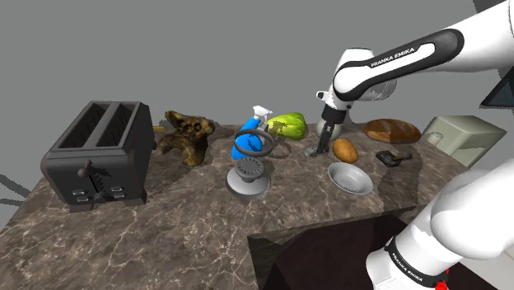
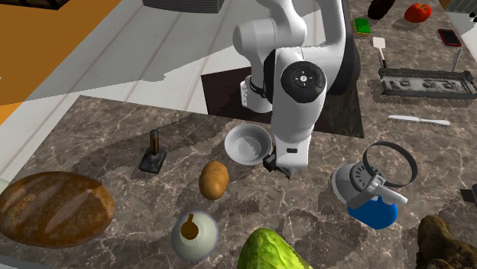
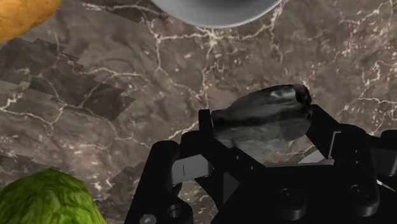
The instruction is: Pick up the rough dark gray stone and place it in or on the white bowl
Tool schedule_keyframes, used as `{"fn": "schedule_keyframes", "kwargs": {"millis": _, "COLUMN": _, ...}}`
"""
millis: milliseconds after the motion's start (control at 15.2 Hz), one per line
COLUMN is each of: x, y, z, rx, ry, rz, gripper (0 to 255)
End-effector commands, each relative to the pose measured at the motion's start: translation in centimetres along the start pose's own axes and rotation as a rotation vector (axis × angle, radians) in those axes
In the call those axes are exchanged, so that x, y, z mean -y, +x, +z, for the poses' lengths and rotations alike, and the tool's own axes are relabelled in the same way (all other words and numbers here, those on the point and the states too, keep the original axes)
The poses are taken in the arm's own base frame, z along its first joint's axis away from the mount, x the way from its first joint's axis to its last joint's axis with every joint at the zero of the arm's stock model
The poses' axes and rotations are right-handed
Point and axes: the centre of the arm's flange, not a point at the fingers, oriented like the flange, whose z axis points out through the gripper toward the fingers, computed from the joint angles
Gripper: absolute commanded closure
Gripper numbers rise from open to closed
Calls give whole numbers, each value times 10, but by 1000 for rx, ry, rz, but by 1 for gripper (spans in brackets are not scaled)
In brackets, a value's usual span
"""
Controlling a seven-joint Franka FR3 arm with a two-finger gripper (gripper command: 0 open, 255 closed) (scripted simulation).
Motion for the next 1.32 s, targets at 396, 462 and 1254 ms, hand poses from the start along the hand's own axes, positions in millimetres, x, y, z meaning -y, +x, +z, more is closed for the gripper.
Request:
{"fn": "schedule_keyframes", "kwargs": {"millis": 396, "x": -9, "y": -106, "z": 0, "rx": 0, "ry": 0, "rz": -1, "gripper": 255}}
{"fn": "schedule_keyframes", "kwargs": {"millis": 462, "x": -10, "y": -119, "z": 0, "rx": 0, "ry": 0, "rz": -1, "gripper": 255}}
{"fn": "schedule_keyframes", "kwargs": {"millis": 1254, "x": -19, "y": -161, "z": 46, "rx": 0, "ry": 0, "rz": -1, "gripper": 255}}
